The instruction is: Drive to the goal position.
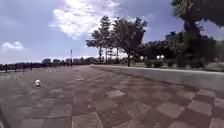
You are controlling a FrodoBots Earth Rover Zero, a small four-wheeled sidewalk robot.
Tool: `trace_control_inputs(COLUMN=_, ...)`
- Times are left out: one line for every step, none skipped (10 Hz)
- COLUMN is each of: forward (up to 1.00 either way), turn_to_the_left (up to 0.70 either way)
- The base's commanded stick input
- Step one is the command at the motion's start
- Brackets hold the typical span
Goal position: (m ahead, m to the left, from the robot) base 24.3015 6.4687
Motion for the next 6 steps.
trace_control_inputs(forward=0.45, turn_to_the_left=0.27)
trace_control_inputs(forward=0.45, turn_to_the_left=0.27)
trace_control_inputs(forward=0.45, turn_to_the_left=0.27)
trace_control_inputs(forward=0.45, turn_to_the_left=0.27)
trace_control_inputs(forward=0.45, turn_to_the_left=0.27)
trace_control_inputs(forward=0.45, turn_to_the_left=0.27)
